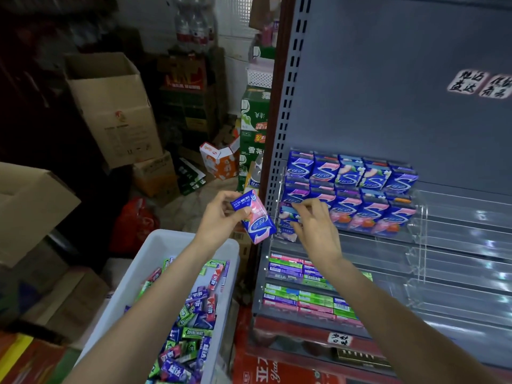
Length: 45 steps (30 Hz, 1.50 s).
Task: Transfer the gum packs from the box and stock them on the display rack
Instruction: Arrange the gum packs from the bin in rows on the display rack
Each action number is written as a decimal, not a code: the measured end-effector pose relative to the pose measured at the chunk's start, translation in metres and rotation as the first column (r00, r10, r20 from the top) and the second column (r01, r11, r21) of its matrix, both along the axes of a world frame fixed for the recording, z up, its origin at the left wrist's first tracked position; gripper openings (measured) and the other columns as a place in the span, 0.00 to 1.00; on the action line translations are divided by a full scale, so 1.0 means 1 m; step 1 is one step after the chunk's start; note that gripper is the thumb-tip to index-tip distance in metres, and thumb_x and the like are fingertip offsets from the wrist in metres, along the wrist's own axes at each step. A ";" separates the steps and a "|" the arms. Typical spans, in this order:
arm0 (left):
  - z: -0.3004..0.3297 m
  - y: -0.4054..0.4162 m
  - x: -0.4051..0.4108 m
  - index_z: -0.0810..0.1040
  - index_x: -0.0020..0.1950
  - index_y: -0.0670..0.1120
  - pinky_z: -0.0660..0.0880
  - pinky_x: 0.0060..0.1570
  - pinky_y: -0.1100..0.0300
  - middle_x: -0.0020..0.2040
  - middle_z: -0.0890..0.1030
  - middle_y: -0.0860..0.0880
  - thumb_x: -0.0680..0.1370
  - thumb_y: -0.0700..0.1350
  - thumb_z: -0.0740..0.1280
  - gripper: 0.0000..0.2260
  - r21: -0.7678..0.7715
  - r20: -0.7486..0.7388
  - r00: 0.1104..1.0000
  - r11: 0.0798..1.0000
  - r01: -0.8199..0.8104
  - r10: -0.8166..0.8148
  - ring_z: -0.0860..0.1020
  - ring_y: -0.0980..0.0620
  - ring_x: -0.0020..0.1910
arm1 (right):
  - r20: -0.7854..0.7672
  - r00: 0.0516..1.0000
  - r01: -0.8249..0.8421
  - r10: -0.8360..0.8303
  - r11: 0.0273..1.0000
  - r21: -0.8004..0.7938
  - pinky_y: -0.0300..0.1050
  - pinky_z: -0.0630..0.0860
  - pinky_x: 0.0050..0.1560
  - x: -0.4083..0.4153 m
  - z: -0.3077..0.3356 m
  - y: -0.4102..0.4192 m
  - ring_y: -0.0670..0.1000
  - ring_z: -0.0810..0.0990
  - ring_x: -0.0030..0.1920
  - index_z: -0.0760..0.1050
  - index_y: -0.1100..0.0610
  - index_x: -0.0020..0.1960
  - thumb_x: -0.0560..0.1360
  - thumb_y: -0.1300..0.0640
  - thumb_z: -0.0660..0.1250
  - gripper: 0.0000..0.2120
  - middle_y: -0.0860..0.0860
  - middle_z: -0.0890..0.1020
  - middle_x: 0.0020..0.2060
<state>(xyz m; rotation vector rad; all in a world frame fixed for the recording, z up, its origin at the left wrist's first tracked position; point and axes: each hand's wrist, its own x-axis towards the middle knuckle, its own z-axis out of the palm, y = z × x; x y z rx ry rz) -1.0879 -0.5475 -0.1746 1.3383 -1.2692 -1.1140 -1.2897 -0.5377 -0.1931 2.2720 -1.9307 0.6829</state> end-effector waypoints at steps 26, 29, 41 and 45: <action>-0.021 -0.016 -0.034 0.68 0.71 0.45 0.72 0.63 0.50 0.66 0.75 0.46 0.78 0.40 0.66 0.22 0.076 0.317 0.884 0.939 0.337 -0.343 0.76 0.50 0.59 | 0.089 0.981 -0.188 0.173 0.960 0.206 0.48 0.74 0.61 -0.004 0.034 -0.004 0.53 0.75 0.57 0.74 0.60 0.63 0.75 0.61 0.67 0.17 0.53 0.72 0.58; -0.025 -0.013 -0.039 0.66 0.73 0.46 0.69 0.66 0.53 0.66 0.74 0.48 0.77 0.41 0.66 0.24 0.079 0.350 0.858 0.925 0.372 -0.375 0.74 0.51 0.64 | 0.070 0.986 -0.165 0.154 0.969 0.185 0.52 0.77 0.56 0.000 0.018 0.000 0.53 0.74 0.57 0.74 0.58 0.64 0.75 0.61 0.67 0.18 0.52 0.73 0.58; -0.030 -0.003 -0.051 0.68 0.72 0.47 0.75 0.51 0.62 0.63 0.77 0.48 0.78 0.42 0.65 0.21 0.006 0.365 0.895 0.962 0.275 -0.258 0.76 0.58 0.52 | 0.534 0.824 -0.022 -0.189 0.931 0.364 0.37 0.72 0.51 -0.007 0.011 0.018 0.51 0.81 0.51 0.73 0.60 0.64 0.75 0.61 0.68 0.18 0.52 0.81 0.50; -0.030 0.001 -0.056 0.71 0.70 0.47 0.77 0.56 0.53 0.60 0.80 0.47 0.77 0.42 0.67 0.20 0.000 0.416 0.890 0.979 0.205 -0.187 0.78 0.51 0.57 | 0.551 0.817 -0.021 -0.169 0.947 0.322 0.37 0.74 0.53 -0.005 0.007 0.016 0.50 0.81 0.50 0.74 0.61 0.62 0.75 0.62 0.67 0.15 0.55 0.82 0.52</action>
